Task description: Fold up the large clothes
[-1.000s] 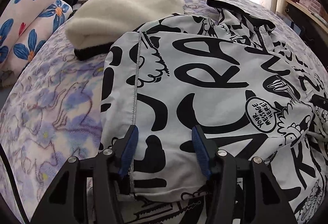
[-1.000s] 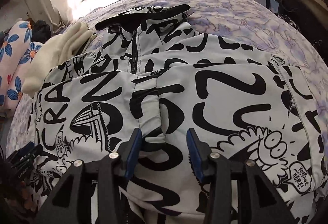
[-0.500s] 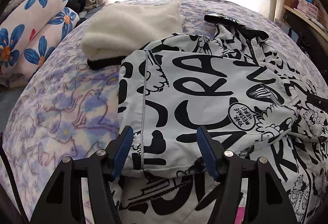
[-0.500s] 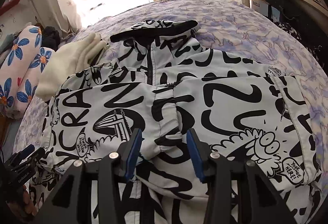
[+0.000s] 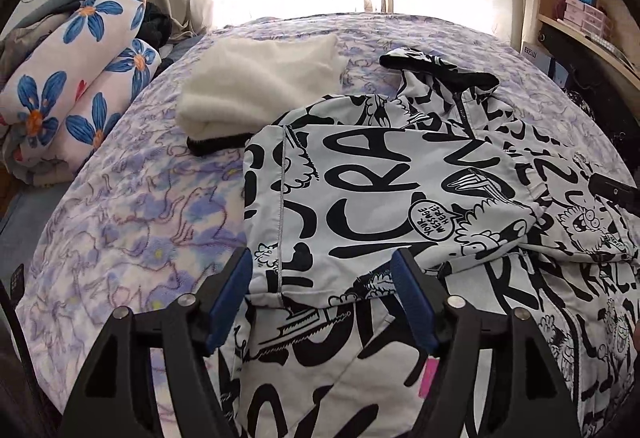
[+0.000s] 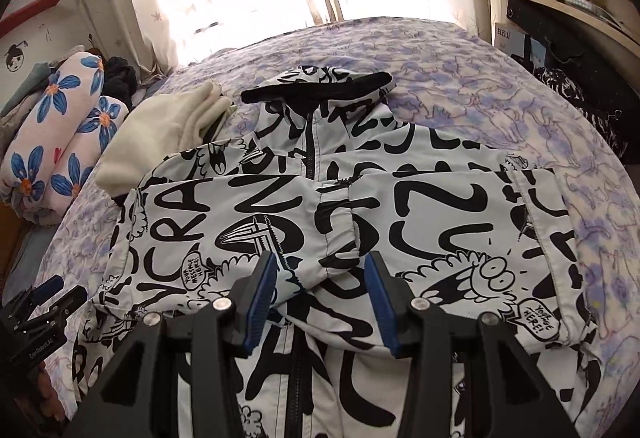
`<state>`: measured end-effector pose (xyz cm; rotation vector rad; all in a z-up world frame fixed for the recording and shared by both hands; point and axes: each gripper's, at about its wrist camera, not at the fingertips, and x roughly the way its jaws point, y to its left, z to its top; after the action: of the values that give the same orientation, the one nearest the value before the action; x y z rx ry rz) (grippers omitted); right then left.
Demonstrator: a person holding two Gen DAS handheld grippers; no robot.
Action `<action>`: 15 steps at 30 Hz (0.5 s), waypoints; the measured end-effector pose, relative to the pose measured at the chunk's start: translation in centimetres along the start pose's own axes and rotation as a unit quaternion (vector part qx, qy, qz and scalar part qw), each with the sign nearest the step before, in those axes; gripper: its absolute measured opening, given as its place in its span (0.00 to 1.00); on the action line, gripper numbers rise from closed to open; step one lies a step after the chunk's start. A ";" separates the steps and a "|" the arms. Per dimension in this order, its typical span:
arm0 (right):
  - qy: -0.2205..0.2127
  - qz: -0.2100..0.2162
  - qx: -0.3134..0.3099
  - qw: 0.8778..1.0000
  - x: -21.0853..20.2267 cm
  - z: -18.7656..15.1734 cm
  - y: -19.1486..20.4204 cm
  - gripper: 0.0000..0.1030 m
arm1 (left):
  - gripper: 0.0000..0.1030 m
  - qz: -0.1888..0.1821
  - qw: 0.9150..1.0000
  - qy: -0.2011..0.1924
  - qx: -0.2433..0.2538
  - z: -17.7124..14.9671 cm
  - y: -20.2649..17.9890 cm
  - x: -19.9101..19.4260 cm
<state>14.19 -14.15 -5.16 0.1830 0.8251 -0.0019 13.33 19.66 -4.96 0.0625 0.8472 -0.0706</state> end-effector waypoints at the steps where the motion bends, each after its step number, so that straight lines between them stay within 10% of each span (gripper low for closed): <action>1: -0.004 0.000 -0.001 1.000 -0.6 -0.1 -0.1 0.45 | 0.72 0.001 1.000 -0.003 -0.001 -0.1 0.1 -0.6; 15: -0.040 0.010 0.001 0.999 -8.8 -3.4 -3.3 0.45 | 0.77 0.038 0.999 -0.013 -0.028 -4.5 3.8 -7.9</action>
<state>5.48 -17.43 -1.50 0.1916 0.7440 0.0086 5.10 24.09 -1.96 0.0412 0.8188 0.0246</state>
